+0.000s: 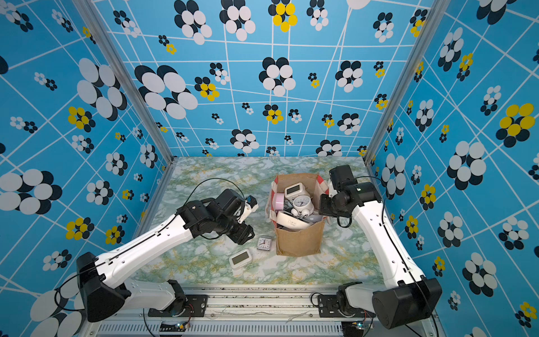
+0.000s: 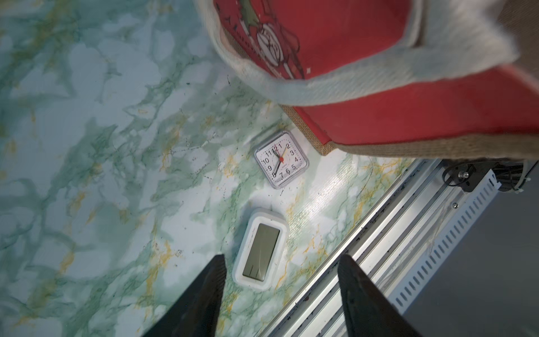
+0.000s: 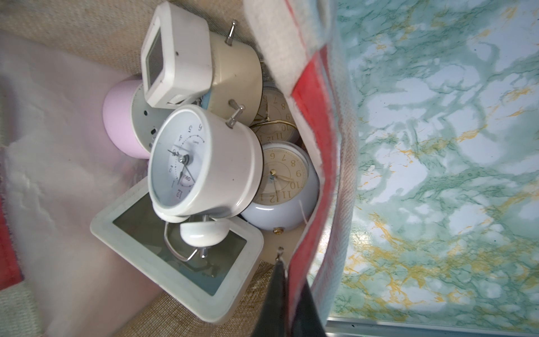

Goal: Put the alarm clock into the canvas bag
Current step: Pick up the alarm from the center of the board.

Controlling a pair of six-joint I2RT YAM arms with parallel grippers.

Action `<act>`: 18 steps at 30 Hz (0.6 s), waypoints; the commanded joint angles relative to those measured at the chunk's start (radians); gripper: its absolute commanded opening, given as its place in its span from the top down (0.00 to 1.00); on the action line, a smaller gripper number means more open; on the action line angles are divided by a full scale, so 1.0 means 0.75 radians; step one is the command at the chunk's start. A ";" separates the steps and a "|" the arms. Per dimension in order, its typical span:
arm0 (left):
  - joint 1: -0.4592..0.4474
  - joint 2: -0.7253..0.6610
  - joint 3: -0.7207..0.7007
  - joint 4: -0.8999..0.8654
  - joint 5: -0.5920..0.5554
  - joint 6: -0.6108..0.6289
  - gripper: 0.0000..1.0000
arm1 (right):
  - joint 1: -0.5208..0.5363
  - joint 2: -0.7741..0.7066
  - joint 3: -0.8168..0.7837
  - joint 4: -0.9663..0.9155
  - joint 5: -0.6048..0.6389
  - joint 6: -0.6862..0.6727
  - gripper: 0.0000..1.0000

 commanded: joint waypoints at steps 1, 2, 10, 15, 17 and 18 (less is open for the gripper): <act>-0.018 -0.014 -0.095 -0.005 0.002 -0.083 0.35 | 0.005 0.003 0.007 0.085 -0.003 -0.023 1.00; -0.020 -0.009 -0.118 -0.001 0.003 -0.098 0.35 | 0.006 0.003 0.008 0.083 -0.002 -0.023 1.00; -0.059 0.069 -0.290 0.026 -0.017 -0.168 0.16 | 0.005 -0.001 -0.006 0.078 0.003 -0.023 1.00; -0.063 0.139 -0.356 0.087 -0.030 -0.168 0.11 | 0.003 -0.003 -0.008 0.075 0.000 -0.023 1.00; -0.064 0.170 -0.370 0.113 -0.045 -0.166 0.10 | 0.004 -0.003 -0.008 0.075 0.003 -0.023 1.00; -0.065 0.187 -0.373 0.122 -0.052 -0.168 0.10 | 0.005 -0.004 -0.005 0.073 0.003 -0.023 1.00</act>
